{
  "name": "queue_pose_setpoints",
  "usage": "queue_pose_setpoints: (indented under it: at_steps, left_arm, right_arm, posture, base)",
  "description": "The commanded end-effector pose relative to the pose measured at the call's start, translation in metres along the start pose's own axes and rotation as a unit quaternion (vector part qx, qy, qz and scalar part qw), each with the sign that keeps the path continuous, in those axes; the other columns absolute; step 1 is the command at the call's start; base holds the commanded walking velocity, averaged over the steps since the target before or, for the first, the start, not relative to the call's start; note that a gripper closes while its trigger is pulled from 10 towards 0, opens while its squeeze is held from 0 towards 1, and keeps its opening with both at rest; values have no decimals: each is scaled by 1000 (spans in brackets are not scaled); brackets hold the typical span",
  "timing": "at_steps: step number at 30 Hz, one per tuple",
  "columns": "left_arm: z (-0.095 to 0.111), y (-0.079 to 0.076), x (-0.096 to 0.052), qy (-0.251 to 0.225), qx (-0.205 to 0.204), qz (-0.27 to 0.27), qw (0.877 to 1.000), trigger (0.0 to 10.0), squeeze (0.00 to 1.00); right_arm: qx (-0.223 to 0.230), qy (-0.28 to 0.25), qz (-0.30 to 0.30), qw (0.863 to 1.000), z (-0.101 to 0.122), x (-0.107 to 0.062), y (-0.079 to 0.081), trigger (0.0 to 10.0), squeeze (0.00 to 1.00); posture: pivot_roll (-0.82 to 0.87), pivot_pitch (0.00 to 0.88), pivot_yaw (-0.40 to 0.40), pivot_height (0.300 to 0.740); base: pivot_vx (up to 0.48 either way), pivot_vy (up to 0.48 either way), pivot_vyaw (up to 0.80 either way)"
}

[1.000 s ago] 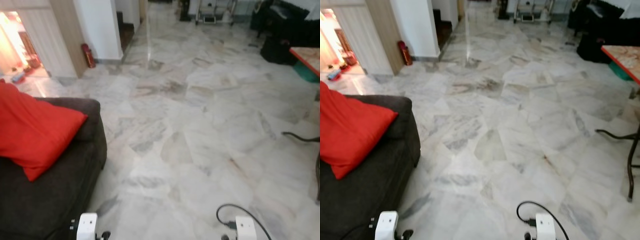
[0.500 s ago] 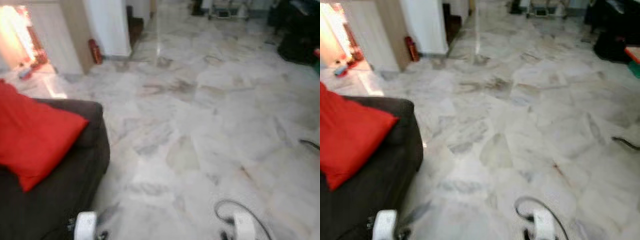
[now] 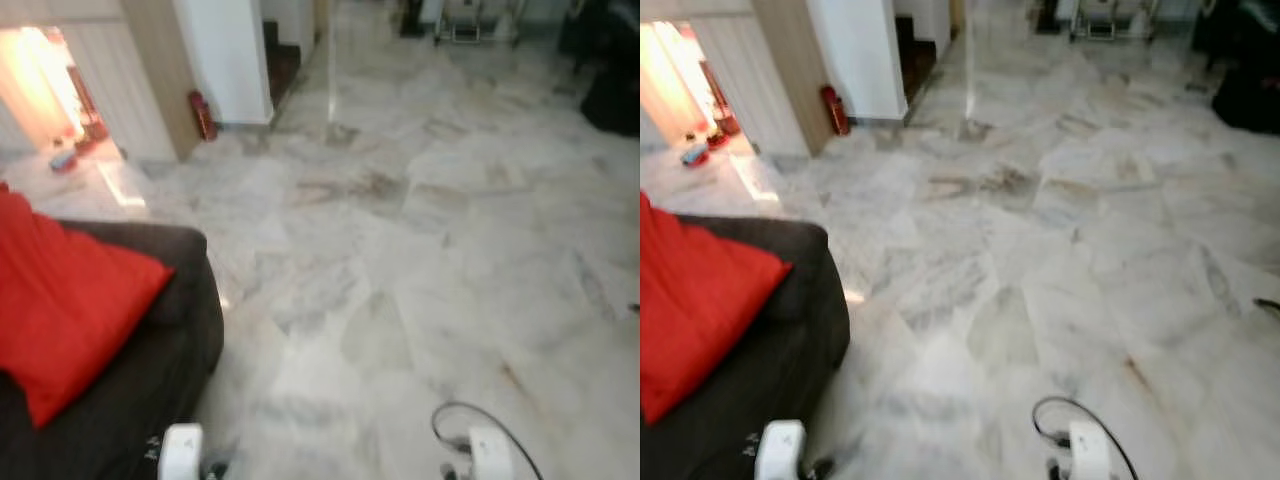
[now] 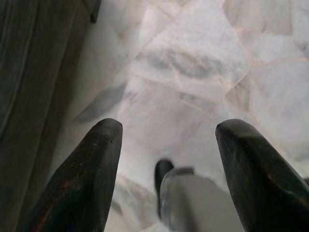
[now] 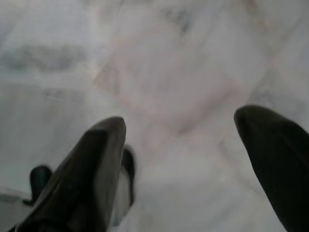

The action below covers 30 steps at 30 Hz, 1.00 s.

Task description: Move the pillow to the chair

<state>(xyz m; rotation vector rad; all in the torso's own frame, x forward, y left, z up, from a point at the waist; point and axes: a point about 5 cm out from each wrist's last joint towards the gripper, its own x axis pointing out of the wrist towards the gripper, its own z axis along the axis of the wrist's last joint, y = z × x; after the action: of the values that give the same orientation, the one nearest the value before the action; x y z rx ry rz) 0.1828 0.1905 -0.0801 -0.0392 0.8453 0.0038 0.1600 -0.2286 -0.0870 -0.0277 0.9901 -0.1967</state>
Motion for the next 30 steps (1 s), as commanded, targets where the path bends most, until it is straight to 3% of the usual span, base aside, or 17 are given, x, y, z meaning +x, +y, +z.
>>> queue_pose_setpoints:
  at_steps: [1, 7, 11, 30]
  left_arm:
    - [-3, 16, -3, 6, 6, 21, 1000, 10000, 0]
    - [-3, 17, -4, 7, 5, 22, 1000, 10000, 0]
    - [-4, 19, -4, 8, 5, 25, 1000, 10000, 0]
    - [-4, 19, -4, 12, 5, 26, 1000, 10000, 0]
  right_arm:
    - [3, -9, 12, 1000, 6, 1, 11, 10000, 0]
    - [6, -10, 12, 1000, 7, 1, 11, 10000, 0]
    - [11, -13, 11, 1000, 8, 2, 11, 10000, 0]
    - [-12, -19, 26, 999, 9, 1, 13, 10000, 0]
  posture:
    - [42, 0, 12, 740]
    - [43, 0, 14, 740]
    - [42, 0, 15, 740]
    - [37, 0, 17, 740]
  base:
    - [337, 0, 0]
    - [336, 0, 0]
    - [339, 0, -691]
    - [340, 0, 42]
